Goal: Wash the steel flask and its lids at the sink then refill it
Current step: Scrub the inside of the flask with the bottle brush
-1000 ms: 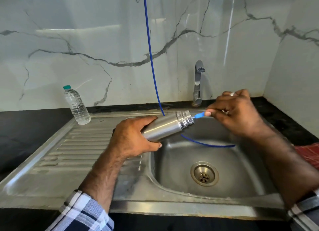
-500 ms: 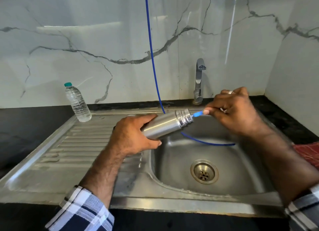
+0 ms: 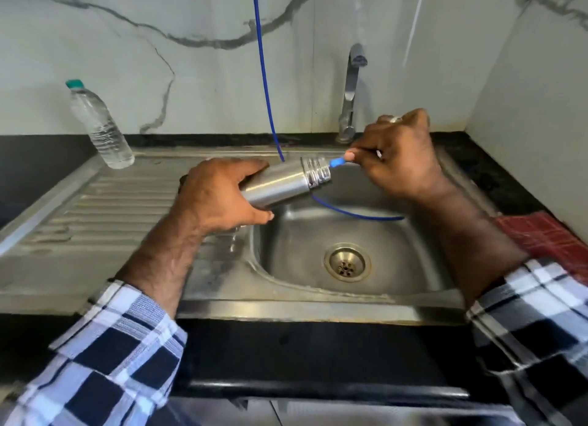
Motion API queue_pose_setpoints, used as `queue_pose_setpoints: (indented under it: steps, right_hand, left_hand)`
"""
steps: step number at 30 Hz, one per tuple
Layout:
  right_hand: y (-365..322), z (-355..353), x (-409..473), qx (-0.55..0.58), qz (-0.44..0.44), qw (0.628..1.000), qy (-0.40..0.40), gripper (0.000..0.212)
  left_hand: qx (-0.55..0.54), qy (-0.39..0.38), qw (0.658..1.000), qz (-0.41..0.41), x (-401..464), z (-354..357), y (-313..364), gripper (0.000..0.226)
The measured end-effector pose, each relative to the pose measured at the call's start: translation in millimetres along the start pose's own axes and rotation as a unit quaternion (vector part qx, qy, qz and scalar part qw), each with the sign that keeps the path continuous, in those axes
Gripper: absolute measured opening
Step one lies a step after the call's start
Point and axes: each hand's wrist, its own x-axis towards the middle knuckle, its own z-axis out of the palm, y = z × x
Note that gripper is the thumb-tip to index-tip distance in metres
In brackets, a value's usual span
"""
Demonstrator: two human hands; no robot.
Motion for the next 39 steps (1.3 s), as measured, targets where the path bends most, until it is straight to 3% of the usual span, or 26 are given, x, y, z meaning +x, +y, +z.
queue_pose_setpoints:
  steps: [5, 10, 14, 18, 25, 30, 32, 36, 39]
  right_hand:
    - [18, -18, -3, -0.002, -0.007, 1.000, 0.019, 0.028]
    - [45, -36, -11, 0.018, 0.083, 0.995, 0.051, 0.033]
    - [6, -7, -2, 0.022, 0.021, 0.999, 0.013, 0.031]
    - [6, -12, -2, 0.018, 0.002, 1.000, 0.014, 0.033]
    - [29, -29, -4, 0.031, 0.071, 0.997, 0.030, 0.033]
    - [-13, -5, 0, -0.026, -0.004, 0.999, -0.047, 0.038]
    - [-14, -12, 0, -0.044, -0.047, 0.998, -0.024, 0.034]
    - [-17, -9, -2, -0.102, -0.124, 0.985, 0.057, 0.016]
    - [-19, 4, -9, -0.133, -0.107, 0.985, 0.036, 0.020]
  left_hand:
    - [-0.023, -0.004, 0.999, -0.023, 2, -7, -5, 0.099]
    - [-0.044, 0.004, 0.998, -0.037, -2, -12, -14, 0.095]
    - [-0.002, -0.021, 1.000, 0.011, -1, -2, 7, 0.093]
    - [-0.034, -0.006, 0.999, -0.005, 1, -6, 0, 0.099]
    - [-0.006, -0.001, 0.999, -0.032, 1, -13, -11, 0.097]
    - [0.012, -0.024, 1.000, 0.007, -2, -3, 1, 0.096]
    - [-0.021, -0.010, 0.999, -0.025, -1, -11, -10, 0.096]
    - [-0.085, -0.062, 0.993, -0.054, 1, -18, -23, 0.092]
    - [-0.038, -0.060, 0.997, -0.043, 4, -21, -18, 0.091]
